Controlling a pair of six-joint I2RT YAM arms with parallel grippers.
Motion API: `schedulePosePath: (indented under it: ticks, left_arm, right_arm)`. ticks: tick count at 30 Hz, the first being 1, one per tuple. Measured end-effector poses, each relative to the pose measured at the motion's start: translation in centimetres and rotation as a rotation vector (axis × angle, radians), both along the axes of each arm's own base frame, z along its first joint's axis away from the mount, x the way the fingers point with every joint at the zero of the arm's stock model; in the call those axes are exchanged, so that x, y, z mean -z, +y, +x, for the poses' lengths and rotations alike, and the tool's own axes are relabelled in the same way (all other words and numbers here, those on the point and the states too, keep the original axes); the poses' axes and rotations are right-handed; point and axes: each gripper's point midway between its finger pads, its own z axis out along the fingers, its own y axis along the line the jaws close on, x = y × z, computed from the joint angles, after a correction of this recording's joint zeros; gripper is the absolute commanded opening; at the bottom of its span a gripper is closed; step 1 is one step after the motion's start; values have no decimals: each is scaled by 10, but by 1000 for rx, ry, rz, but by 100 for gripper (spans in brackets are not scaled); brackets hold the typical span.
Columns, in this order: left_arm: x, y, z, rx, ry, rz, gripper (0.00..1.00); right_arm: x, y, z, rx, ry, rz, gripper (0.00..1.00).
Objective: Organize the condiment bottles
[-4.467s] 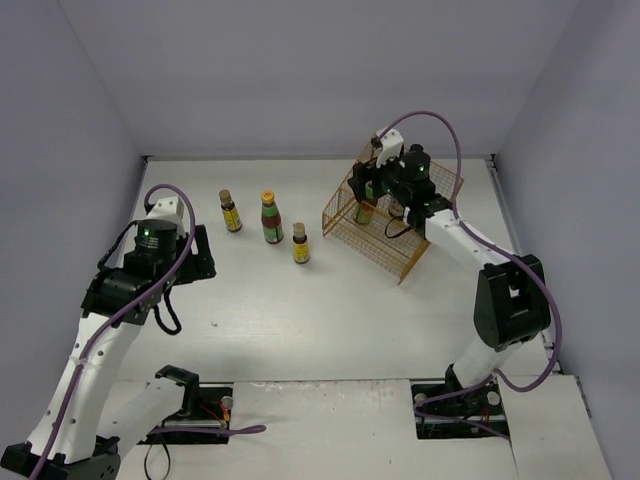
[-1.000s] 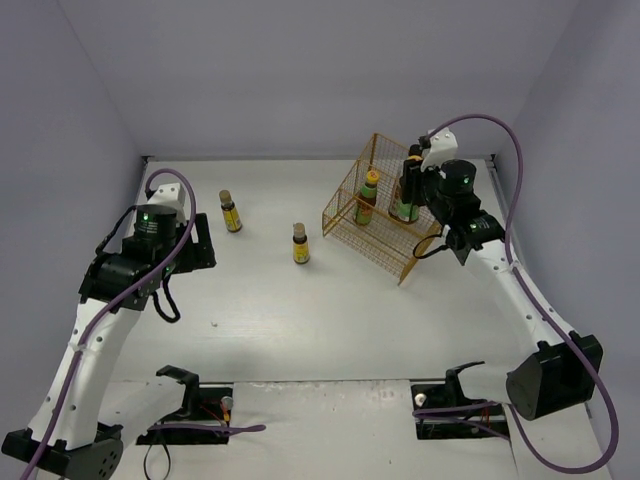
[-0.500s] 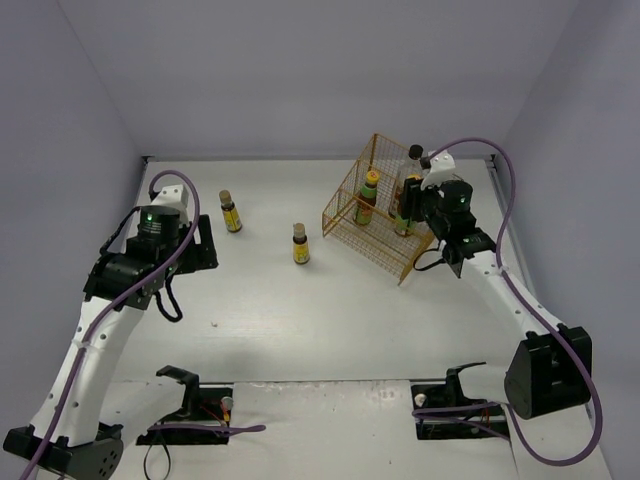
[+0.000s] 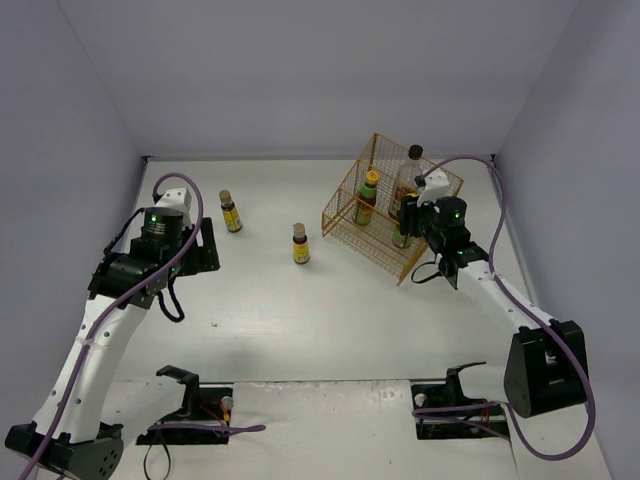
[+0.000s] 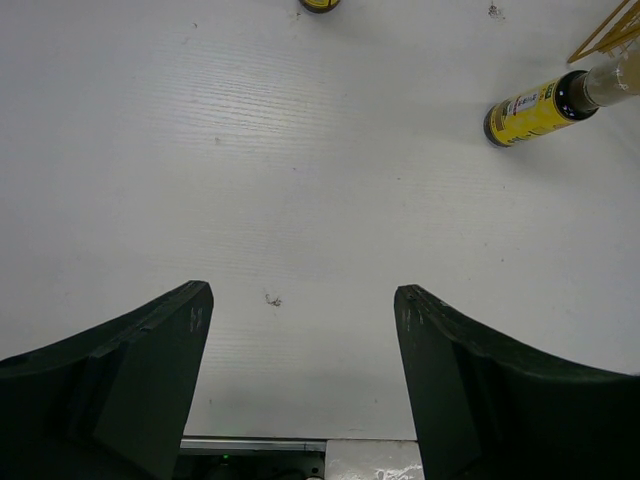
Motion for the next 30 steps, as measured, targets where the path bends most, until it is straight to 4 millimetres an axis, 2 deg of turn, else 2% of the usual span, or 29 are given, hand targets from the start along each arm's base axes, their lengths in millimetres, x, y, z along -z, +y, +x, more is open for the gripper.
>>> schedulePosePath:
  ticks: [1, 6, 8, 9, 10, 13, 15, 17, 21, 24, 27, 30]
  left_arm:
    - [0, 0, 0, 0, 0, 0, 73]
    - [6, 0, -1, 0, 11, 3, 73]
    - [7, 0, -1, 0, 13, 3, 73]
    - [7, 0, -1, 0, 13, 3, 73]
    - [8, 0, -2, 1, 13, 3, 73]
    - [7, -1, -2, 4, 11, -2, 73]
    - [7, -1, -2, 5, 7, -4, 73]
    - [6, -1, -1, 4, 5, -5, 73]
    - [6, -1, -1, 2, 5, -7, 73]
    - [6, -1, -1, 1, 5, -9, 73]
    - [6, -2, -2, 4, 7, -14, 73]
    - [6, -3, -2, 4, 7, -17, 73]
  right_arm:
    - [4, 0, -1, 1, 8, -1, 39]
    - [12, -1, -3, 3, 28, -1, 47]
    - [12, -1, -3, 4, 29, 3, 55]
    - [11, 0, -3, 4, 26, 10, 59]
    - [-1, 1, -3, 0, -7, 27, 76]
    - [-10, 2, -4, -3, -3, 26, 79]
    - [-31, 3, -1, -9, -30, 29, 81]
    - [-63, 6, 1, -20, -82, 38, 82]
    - [-141, 17, -1, -56, -213, 60, 89]
    - [-187, 34, -8, -107, -285, 78, 95]
    - [-213, 69, -19, -197, -308, 90, 98]
    - [-212, 122, -32, -334, -283, 103, 100]
